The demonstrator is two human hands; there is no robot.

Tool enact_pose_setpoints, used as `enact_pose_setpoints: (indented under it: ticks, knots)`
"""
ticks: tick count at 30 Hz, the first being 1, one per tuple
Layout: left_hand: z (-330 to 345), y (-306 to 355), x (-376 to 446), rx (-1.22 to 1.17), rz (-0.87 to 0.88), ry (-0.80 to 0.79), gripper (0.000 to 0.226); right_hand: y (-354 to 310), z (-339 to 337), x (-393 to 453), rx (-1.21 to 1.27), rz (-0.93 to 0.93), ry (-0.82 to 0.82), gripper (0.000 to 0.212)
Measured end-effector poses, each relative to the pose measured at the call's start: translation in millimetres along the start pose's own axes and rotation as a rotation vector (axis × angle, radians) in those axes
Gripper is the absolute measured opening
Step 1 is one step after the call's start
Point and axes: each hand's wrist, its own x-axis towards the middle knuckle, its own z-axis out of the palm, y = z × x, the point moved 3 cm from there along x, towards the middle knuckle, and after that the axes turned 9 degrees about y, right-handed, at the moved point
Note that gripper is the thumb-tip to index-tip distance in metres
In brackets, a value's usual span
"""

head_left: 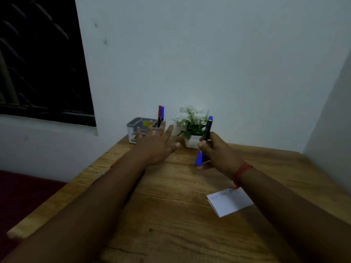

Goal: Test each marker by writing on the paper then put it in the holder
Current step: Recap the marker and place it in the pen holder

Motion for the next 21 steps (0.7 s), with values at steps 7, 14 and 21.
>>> enact_pose_setpoints:
  ticks: [7,14,21]
  knots:
    - [17,-100,-25,0.187,-0.124,0.087,0.095,-34,57,53,-0.319,-0.169,0.161,0.015]
    - [19,-113,-19,0.074,-0.140,0.076,0.087,-94,80,135,-0.652,-0.321,0.347,0.021]
    - [21,-115,-17,0.018,-0.142,0.015,0.088,-103,109,178,-0.964,-0.311,0.168,0.026]
